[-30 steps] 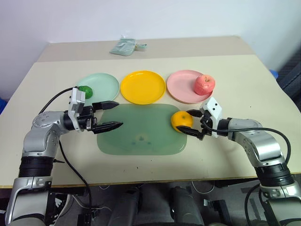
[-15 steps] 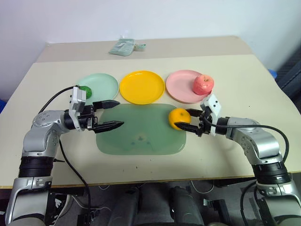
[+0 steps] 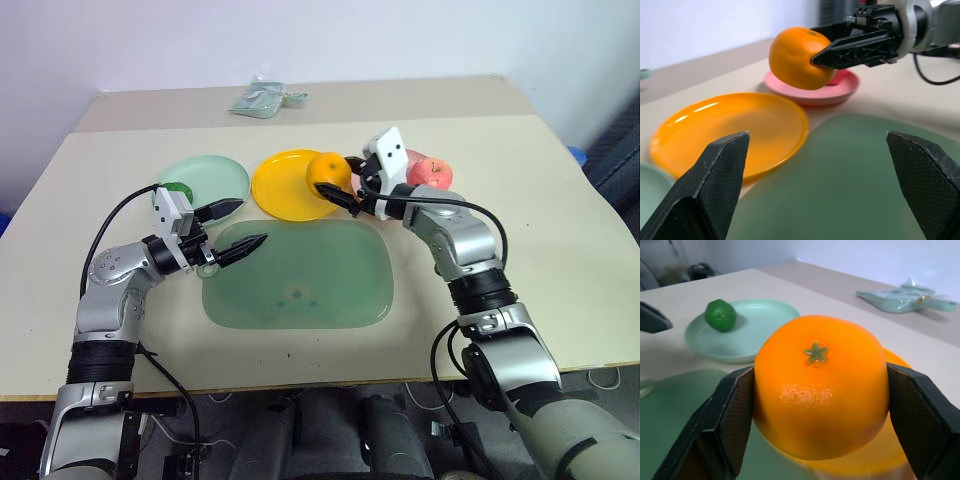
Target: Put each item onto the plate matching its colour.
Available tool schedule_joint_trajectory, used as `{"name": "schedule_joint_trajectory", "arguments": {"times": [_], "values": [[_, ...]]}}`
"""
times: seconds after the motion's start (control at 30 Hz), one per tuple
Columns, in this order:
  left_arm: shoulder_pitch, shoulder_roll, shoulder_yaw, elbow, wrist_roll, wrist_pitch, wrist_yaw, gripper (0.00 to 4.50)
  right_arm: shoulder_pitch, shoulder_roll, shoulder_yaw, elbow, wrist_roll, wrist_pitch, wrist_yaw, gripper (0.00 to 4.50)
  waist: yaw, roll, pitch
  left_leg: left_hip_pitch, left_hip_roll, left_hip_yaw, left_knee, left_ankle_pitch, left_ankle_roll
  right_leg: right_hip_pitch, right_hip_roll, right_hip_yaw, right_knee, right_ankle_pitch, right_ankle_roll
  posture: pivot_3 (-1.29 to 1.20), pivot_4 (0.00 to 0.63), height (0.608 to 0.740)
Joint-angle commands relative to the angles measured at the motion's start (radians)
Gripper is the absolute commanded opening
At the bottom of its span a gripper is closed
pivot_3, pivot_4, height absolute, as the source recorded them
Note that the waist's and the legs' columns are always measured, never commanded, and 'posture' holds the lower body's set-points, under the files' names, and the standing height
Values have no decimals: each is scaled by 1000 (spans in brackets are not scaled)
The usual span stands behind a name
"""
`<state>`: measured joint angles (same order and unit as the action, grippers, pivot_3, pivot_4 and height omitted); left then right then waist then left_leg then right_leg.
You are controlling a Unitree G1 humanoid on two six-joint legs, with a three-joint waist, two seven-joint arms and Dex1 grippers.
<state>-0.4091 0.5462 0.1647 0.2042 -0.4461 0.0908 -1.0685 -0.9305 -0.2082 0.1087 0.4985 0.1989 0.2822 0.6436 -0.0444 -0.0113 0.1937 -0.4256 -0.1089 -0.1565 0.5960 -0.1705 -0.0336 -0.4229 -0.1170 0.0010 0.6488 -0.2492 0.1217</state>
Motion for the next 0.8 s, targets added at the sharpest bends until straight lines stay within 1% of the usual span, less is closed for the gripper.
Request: {"name": "schedule_joint_trajectory", "arguments": {"times": [0.03,0.2,0.3,0.37,0.47,0.5,0.53,0.67,0.77,0.8], "values": [[10,6,26,6,23,-55,36,4500,-96,55,-8,130,-37,-112,-34,3307,0,0,0,0,0,0,0,0,0,0,1,0,0,0,0,0,150,740],[22,-14,31,38,52,-121,93,4500,-182,124,6,364,-114,-249,-100,3307,0,0,0,0,1,-1,-1,1,-1,-1,2,0,0,1,-1,0,150,740],[29,-22,22,45,56,-141,95,4500,-206,153,25,464,-166,-329,-128,3307,-1,0,0,0,1,-1,-2,1,-2,-1,2,0,0,1,-1,0,150,740],[29,-26,22,46,52,-143,97,4500,-221,172,15,522,-175,-361,-139,3307,-2,0,0,0,1,-1,-2,1,-2,-2,2,0,1,1,-1,0,150,740],[26,-23,22,51,54,-149,93,4500,-235,177,21,588,-212,-405,-163,3307,-3,0,0,0,1,-1,-3,1,-3,-2,3,0,1,1,-2,0,150,740],[25,-22,22,52,53,-150,92,4500,-238,178,18,603,-217,-410,-166,4322,-3,0,0,0,1,-1,-3,2,-3,-2,3,0,1,1,-2,0,150,740],[24,-22,23,53,53,-149,93,4500,-241,176,16,615,-224,-416,-171,4466,-3,0,0,0,1,-1,-3,2,-3,-2,3,0,1,1,-2,0,150,740],[24,-22,27,51,41,-147,84,4500,-258,164,-30,625,-200,-432,-181,4466,-3,0,0,0,2,-1,-3,2,-3,-2,3,0,1,1,-2,0,150,740],[25,-21,29,47,31,-143,71,4500,-270,150,-105,585,-131,-418,-140,4466,-3,0,0,0,2,-1,-3,2,-3,-2,3,1,1,1,-2,0,150,740],[24,-20,30,42,24,-142,62,4500,-263,142,-136,546,-90,-407,-97,4466,-3,0,0,0,2,-1,-3,2,-3,-2,3,1,1,1,-2,0,150,740]]}}
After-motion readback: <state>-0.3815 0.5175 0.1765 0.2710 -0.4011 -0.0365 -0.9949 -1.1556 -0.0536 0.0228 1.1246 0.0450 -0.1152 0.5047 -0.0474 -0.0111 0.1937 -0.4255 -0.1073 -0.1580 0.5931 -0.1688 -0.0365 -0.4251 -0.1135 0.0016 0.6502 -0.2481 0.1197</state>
